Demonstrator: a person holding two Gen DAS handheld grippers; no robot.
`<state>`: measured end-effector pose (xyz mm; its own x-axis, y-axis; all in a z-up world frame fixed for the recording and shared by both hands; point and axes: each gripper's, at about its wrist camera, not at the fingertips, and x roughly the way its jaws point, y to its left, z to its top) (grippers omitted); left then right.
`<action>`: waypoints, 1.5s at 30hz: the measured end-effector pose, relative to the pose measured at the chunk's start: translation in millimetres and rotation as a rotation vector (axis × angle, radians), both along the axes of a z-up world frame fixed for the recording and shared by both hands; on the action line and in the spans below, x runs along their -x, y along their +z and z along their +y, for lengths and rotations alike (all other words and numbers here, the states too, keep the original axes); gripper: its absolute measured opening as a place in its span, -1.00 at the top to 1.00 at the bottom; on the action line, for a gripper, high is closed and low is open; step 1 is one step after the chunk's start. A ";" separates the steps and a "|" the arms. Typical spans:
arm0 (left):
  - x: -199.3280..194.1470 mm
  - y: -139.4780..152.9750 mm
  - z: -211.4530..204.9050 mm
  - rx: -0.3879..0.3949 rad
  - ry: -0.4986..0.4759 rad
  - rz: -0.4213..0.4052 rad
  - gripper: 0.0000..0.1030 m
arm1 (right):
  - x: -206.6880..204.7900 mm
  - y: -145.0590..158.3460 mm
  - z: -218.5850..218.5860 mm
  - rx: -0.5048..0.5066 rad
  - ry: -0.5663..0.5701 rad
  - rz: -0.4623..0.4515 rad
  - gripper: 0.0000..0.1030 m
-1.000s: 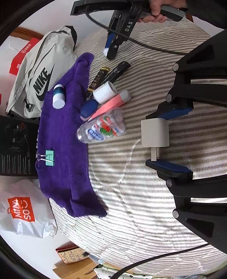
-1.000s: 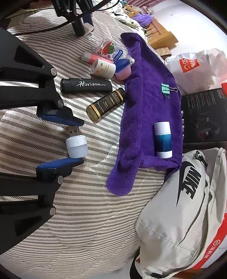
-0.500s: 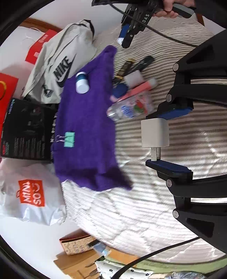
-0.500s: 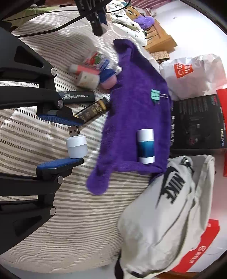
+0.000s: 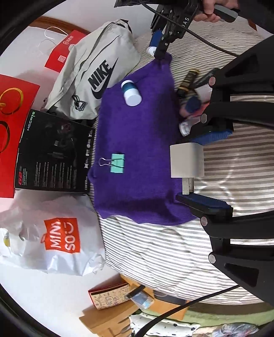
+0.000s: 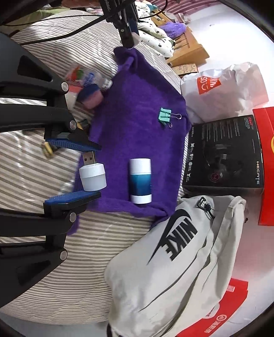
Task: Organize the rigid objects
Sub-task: 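Carry the charger and USB light onto the purple towel and open both tools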
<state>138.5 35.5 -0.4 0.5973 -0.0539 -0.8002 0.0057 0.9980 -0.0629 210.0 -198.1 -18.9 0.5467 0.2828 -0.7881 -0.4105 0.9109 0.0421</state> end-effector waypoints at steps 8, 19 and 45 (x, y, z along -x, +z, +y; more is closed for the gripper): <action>-37.7 -0.6 5.1 0.016 0.016 0.001 0.19 | -36.8 -8.7 13.9 0.003 0.011 0.018 0.29; -75.7 -19.9 9.4 0.037 0.050 0.038 0.19 | -66.3 -43.2 29.9 0.052 0.045 0.087 0.29; -130.8 -61.3 18.8 0.017 0.073 0.091 0.19 | -51.9 -33.6 25.8 0.069 0.034 0.094 -0.37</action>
<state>269.3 54.3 -61.7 0.5252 -0.0273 -0.8505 -0.0733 0.9943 -0.0773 261.9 -172.4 -52.4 0.4606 0.2434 -0.8536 -0.4383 0.8986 0.0197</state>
